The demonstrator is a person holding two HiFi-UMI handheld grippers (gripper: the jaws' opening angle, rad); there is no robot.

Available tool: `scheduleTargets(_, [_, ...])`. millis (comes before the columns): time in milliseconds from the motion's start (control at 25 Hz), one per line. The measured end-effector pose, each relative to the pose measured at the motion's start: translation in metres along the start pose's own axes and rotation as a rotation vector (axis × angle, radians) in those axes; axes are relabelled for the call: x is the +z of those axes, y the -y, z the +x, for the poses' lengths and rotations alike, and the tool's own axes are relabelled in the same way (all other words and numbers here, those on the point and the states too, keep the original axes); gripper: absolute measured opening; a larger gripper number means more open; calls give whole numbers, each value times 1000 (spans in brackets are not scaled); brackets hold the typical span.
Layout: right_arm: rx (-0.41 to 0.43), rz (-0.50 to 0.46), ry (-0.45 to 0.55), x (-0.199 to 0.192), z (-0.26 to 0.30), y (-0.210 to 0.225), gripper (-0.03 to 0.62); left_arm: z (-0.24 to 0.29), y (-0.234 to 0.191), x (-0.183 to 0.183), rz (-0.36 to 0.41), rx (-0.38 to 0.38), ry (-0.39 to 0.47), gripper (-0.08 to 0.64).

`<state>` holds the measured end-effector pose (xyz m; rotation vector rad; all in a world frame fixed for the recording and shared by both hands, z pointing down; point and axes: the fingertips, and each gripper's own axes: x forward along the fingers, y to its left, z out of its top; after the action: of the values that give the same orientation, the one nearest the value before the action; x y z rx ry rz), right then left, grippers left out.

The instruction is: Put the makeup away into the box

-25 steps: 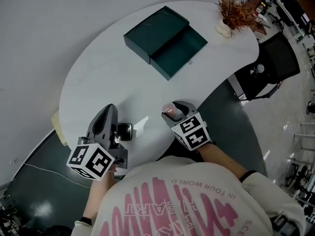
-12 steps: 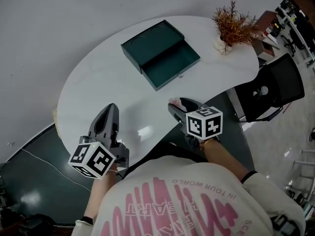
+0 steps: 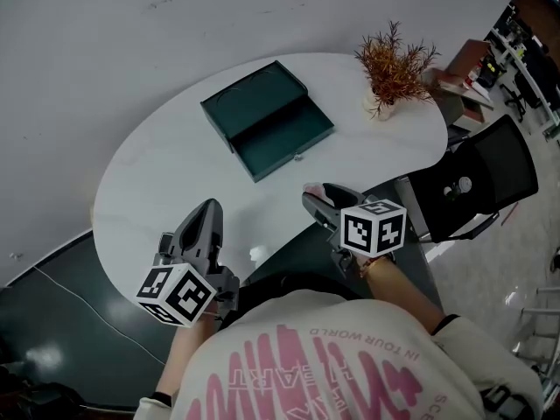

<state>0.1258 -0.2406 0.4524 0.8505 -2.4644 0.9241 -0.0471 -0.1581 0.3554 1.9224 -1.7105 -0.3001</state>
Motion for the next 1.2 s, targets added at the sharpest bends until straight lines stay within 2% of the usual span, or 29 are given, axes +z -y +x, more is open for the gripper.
scheduleTargets(280, [-21,46,18,3,4,9,230,-2,-12,-10,-3,5,-37,2])
scheduleTargets(440, [-44,66,18,14,8,3,230,-2,-22,9,3,-4,-39,2])
scheduleTargets(920, [-118,7,99,73,30,0,230,-3,-55,47,4,-41,-29,3])
scheduleTargets(1200, [-143,-20,116,99,38,5,230,-10,-77,38,-29,-32,-38,2])
